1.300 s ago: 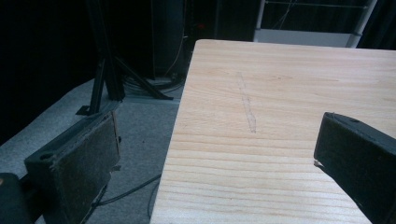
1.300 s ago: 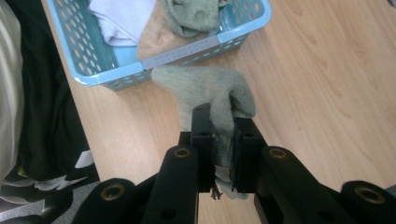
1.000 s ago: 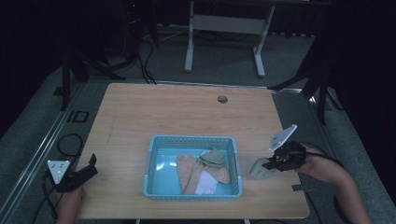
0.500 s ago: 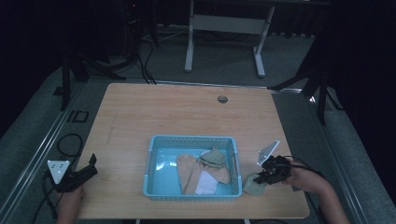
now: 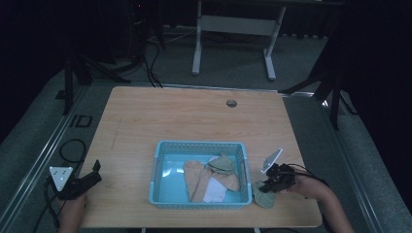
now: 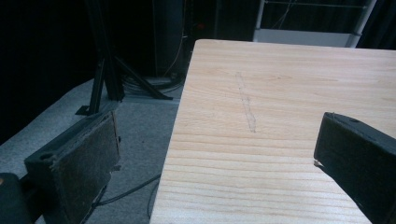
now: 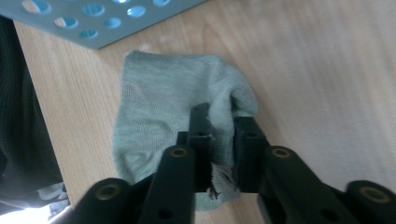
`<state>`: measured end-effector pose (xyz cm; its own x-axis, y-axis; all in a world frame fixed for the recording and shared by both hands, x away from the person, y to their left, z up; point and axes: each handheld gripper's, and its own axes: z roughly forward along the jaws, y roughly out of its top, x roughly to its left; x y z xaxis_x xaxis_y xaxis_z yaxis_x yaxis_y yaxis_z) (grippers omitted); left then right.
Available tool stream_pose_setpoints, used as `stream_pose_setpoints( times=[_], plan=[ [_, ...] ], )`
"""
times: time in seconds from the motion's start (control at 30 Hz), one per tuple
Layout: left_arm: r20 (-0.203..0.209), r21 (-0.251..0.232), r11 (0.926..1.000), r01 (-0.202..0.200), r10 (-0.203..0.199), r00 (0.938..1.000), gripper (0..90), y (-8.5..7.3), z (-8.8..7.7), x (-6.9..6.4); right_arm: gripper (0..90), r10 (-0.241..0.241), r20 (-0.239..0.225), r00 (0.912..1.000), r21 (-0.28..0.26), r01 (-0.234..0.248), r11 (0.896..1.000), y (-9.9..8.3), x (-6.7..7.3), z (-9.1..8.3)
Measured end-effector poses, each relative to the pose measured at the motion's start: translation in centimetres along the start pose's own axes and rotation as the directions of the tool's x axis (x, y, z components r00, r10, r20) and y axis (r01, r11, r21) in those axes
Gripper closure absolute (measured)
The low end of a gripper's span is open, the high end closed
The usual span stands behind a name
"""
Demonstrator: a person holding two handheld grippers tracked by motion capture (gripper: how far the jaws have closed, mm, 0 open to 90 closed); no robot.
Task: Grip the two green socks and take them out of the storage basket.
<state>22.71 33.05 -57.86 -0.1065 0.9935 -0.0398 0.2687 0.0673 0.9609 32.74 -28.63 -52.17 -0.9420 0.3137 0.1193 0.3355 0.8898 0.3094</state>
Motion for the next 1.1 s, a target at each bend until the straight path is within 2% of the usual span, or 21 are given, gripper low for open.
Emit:
stream_pose_setpoints(
  times=[0.07,0.13,0.37,0.5,0.63,0.9,1.1],
  plan=[
    [0.0,0.0,1.0,0.0,0.0,1.0,0.4,0.0,0.0,0.0,74.7,0.002,0.007,1.0,-0.003,-0.002,1.0,0.1,0.0,-0.3],
    [0.0,0.001,1.0,0.0,0.0,1.0,0.4,0.0,0.0,0.0,67.5,0.009,0.03,0.9995,-0.011,-0.008,1.0,0.3,-0.2,-1.4],
    [0.0,0.001,1.0,0.0,0.0,1.0,0.4,0.0,0.0,0.0,52.6,0.027,0.101,0.9945,-0.044,-0.022,0.999,1.4,-0.7,-4.8],
    [0.0,0.001,1.0,0.0,0.0,1.0,0.4,0.0,0.0,0.0,51.2,0.017,0.126,0.9919,-0.062,-0.009,0.998,2.3,-0.8,-6.4],
    [0.0,0.001,1.0,0.0,0.0,1.0,0.4,0.0,0.0,0.0,51.2,-0.003,0.135,0.9909,-0.07,0.013,0.997,3.3,-0.7,-7.1],
    [0.001,-0.001,1.0,0.001,-0.001,1.0,0.4,0.0,0.0,0.0,51.2,-0.047,0.137,0.9894,-0.079,0.058,0.995,5.6,-0.6,-7.6],
    [0.002,-0.002,1.0,0.002,-0.002,1.0,0.4,0.0,0.0,0.0,51.4,-0.087,0.126,0.9882,-0.083,0.098,0.992,7.6,-0.2,-7.3]
  ],
)
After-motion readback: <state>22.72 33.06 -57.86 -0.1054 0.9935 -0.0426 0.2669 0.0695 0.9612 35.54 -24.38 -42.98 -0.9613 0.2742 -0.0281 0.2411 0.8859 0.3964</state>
